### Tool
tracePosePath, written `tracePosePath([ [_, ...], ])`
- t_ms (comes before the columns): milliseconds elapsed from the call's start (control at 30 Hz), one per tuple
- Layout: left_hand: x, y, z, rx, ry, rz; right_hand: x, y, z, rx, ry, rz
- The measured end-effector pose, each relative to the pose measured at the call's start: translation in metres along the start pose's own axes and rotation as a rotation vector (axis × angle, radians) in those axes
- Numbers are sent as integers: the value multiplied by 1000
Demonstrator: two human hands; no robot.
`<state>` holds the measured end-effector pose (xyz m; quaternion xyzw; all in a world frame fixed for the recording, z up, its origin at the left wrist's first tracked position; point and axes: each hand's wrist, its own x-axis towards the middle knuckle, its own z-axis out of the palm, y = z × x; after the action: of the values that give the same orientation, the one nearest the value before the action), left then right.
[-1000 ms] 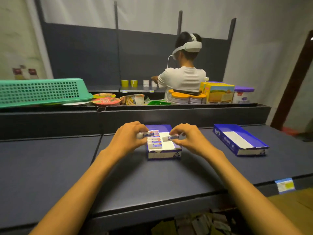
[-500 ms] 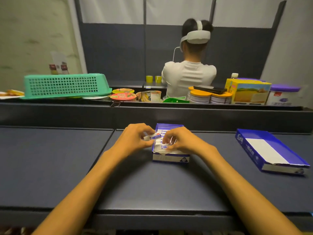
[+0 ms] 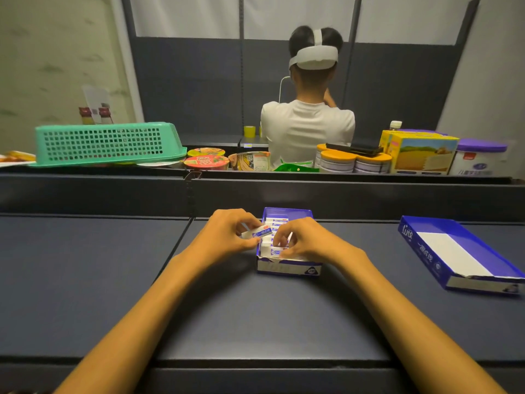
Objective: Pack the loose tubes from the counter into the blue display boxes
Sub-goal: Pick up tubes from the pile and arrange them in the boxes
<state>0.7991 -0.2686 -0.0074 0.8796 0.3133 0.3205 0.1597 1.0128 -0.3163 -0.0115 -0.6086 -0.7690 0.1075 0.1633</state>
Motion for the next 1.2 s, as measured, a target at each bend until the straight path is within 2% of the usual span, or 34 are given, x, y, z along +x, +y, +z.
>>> tracePosePath([
  [367,-1,1,-6,26,-12,15,-1,3,-1,9,2,30],
  [467,2,6,-4,41,-9,46,-8,8,-9,81,133,65],
  [600,10,20,4,50,-23,41,-18,25,-15,52,311,132],
  [867,22,44,27,201,-264,36,-26,41,-7,58,297,174],
  [1200,27,42,26,332,-384,-30,-24,38,-8,63,289,156],
])
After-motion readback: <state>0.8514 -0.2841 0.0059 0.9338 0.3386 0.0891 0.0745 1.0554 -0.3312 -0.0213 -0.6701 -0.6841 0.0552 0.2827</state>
